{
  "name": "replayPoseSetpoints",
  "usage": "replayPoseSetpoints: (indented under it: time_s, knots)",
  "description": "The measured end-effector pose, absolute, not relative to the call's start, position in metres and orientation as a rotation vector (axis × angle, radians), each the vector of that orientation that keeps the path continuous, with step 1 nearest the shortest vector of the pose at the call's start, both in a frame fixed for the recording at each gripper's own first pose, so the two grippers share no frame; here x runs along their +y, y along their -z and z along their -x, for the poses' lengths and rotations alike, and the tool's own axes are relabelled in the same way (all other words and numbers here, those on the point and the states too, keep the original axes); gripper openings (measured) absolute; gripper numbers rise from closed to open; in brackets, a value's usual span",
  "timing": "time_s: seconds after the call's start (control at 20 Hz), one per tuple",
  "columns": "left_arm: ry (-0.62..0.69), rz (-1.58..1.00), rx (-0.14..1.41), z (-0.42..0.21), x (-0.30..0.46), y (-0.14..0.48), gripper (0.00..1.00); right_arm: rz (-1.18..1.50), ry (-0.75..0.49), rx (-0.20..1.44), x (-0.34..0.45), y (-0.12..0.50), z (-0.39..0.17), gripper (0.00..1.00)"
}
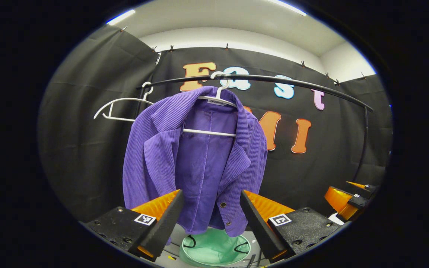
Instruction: Grasp the clothes on the hanger with both hands and then place them into the laundry hamper below.
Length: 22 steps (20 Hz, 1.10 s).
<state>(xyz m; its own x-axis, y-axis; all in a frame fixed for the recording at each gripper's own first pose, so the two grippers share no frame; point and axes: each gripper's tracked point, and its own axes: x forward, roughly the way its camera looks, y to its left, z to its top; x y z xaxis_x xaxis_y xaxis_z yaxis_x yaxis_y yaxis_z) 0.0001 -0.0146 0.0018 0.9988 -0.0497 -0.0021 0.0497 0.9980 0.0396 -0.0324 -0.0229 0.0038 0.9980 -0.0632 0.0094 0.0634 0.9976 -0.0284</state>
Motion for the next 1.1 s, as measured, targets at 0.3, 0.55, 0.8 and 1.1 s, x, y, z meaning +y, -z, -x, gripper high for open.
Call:
replayPoseSetpoints:
  time_s: [0.3,0.55,0.8,1.1]
  knots:
    - [0.073,-0.023,0.003,0.004,-0.02,-0.001,0.92,0.043,0.069,-0.026,-0.023,-0.009,0.037,0.9]
    - [0.025,-0.022,0.015,0.003,0.0,0.001,0.92,0.05,0.028,-0.018,-0.005,-0.005,0.03,0.98]
    - [-0.073,-0.034,-0.012,-0.004,0.033,-0.013,0.99,0.063,-0.073,-0.032,0.031,-0.01,0.007,0.98]
    - [-0.166,-0.047,-0.076,-0.035,0.068,-0.036,0.92,0.066,-0.207,-0.04,0.082,-0.014,-0.025,0.9]
